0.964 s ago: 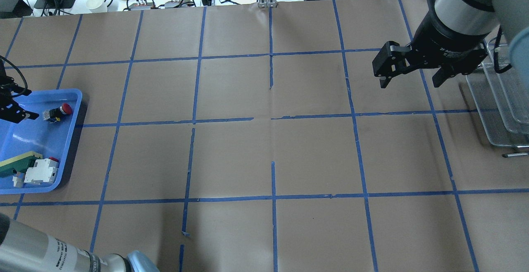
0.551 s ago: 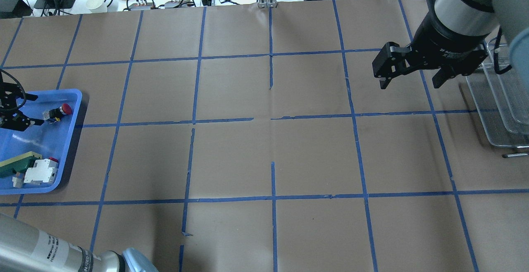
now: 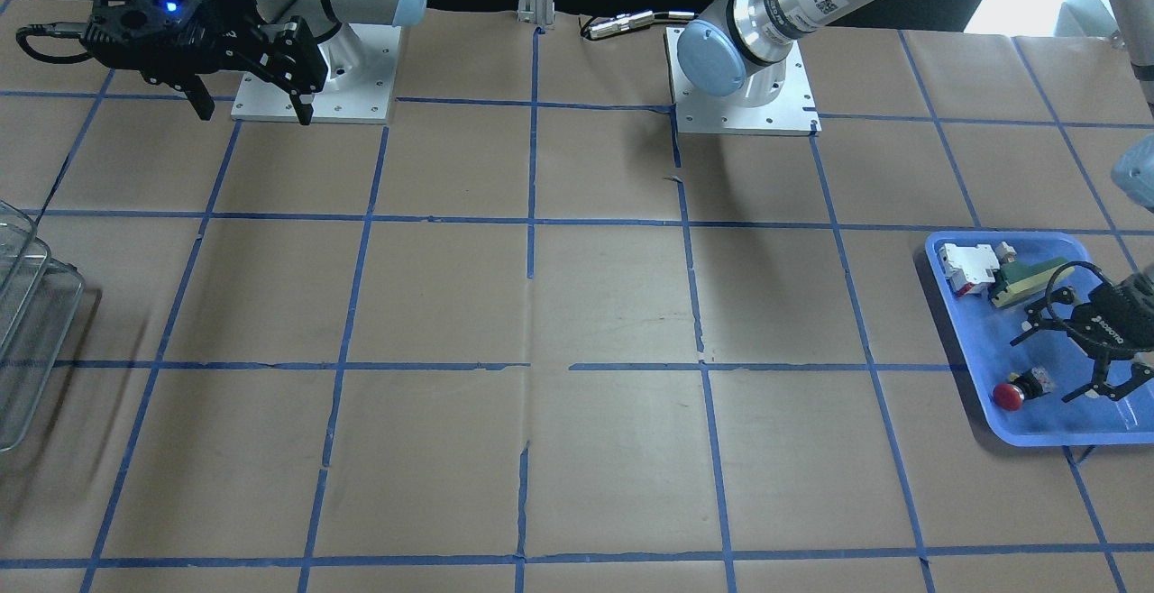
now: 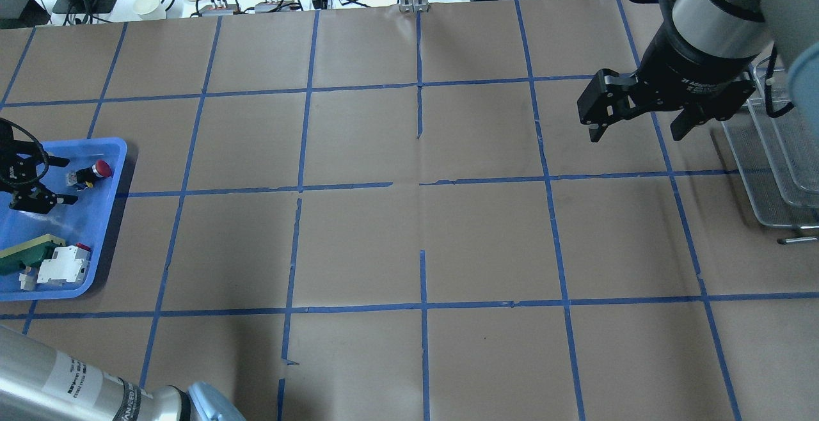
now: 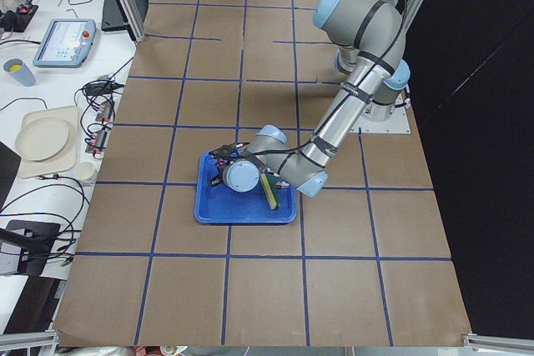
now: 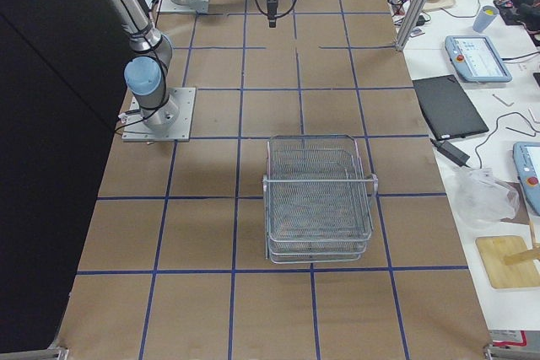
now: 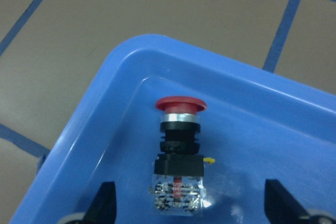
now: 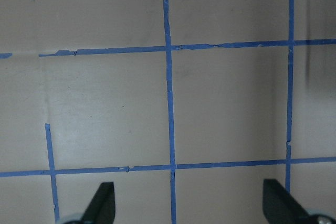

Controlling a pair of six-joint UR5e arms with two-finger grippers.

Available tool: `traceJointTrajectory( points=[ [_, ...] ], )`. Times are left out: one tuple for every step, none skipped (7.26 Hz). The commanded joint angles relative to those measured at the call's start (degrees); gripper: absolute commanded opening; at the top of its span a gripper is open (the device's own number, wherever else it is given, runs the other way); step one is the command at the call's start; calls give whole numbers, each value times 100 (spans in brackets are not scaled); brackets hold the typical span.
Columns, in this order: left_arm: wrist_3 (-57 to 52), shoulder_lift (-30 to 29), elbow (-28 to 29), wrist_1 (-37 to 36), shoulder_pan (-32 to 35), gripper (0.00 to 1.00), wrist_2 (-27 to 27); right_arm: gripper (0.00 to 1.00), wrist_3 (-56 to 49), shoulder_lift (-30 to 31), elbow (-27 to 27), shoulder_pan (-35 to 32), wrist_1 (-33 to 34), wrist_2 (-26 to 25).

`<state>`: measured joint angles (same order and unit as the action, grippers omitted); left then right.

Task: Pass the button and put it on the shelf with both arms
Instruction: 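Lower the left gripper over the red push button in the tray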

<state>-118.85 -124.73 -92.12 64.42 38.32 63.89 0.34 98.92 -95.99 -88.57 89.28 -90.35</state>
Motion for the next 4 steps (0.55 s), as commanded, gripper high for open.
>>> traceJointTrajectory(
  points=[
    [-15, -78, 71, 0, 0, 85, 1, 100, -8, -4, 10, 6, 19, 9],
    [-42, -87, 80, 0, 0, 66, 1, 100, -8, -13, 2, 6, 36, 9],
    [-25, -78, 89, 0, 0, 39, 1, 100, -8, -21, 10, 41, 115, 0],
    [2, -78, 37, 17, 0, 22, 1, 100, -8, -13, 10, 41, 63, -35]
  ],
)
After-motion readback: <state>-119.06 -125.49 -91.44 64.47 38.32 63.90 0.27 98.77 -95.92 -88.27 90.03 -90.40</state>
